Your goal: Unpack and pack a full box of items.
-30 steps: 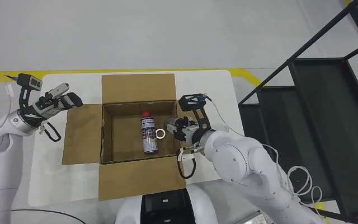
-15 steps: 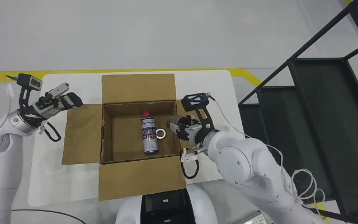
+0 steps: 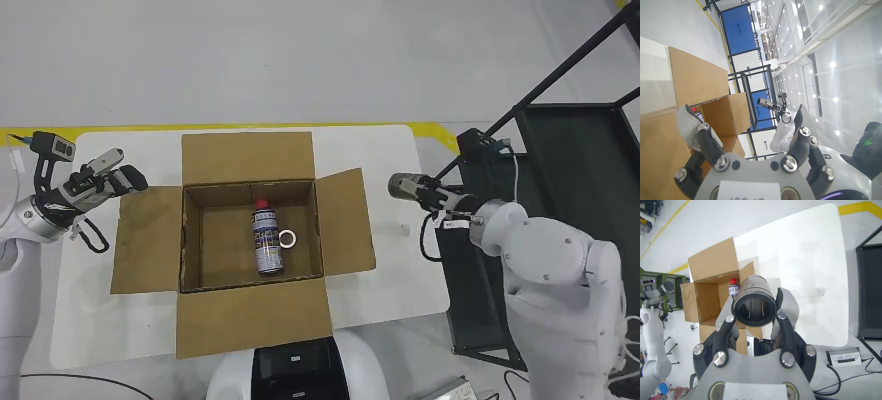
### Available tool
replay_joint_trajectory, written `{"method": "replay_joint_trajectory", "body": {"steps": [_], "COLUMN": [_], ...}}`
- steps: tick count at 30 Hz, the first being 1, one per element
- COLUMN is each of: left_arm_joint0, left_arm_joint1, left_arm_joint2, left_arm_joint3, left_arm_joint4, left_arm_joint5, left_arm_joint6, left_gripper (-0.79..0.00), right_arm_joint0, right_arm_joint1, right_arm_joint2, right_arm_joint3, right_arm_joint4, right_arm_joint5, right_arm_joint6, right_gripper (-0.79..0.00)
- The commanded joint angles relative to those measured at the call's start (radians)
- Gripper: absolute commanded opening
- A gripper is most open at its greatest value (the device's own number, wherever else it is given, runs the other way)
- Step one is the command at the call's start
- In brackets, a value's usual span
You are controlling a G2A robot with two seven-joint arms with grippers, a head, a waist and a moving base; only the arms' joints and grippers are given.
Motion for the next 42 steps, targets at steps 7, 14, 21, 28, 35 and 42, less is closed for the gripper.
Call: {"method": "replay_joint_trajectory", "body": {"steps": [7,14,21,28,35,42], "left_arm_joint0": [0.000,0.000,0.000,0.000,0.000,0.000], "left_arm_joint1": [0.000,0.000,0.000,0.000,0.000,0.000], "left_arm_joint2": [0.000,0.000,0.000,0.000,0.000,0.000], "left_arm_joint3": [0.000,0.000,0.000,0.000,0.000,0.000], "left_arm_joint4": [0.000,0.000,0.000,0.000,0.000,0.000], "left_arm_joint5": [0.000,0.000,0.000,0.000,0.000,0.000], "left_arm_joint6": [0.000,0.000,0.000,0.000,0.000,0.000], "left_gripper": [0.000,0.000,0.000,0.000,0.000,0.000], "right_arm_joint0": [-0.017,0.108,0.243,0.340,0.406,0.467], "right_arm_joint1": [0.020,0.027,0.020,0.004,-0.016,-0.035], "right_arm_joint2": [0.060,-0.113,-0.265,-0.381,-0.446,-0.501], "right_arm_joint3": [0.137,0.373,0.599,0.797,0.925,1.015], "right_arm_joint4": [-0.038,-0.126,-0.188,-0.248,-0.240,-0.225], "right_arm_joint5": [0.004,0.007,0.028,0.065,0.106,0.139], "right_arm_joint6": [-0.004,-0.007,-0.028,-0.065,-0.106,-0.139], "right_gripper": [-0.785,-0.785,-0.785,-0.785,-0.785,-0.785]}}
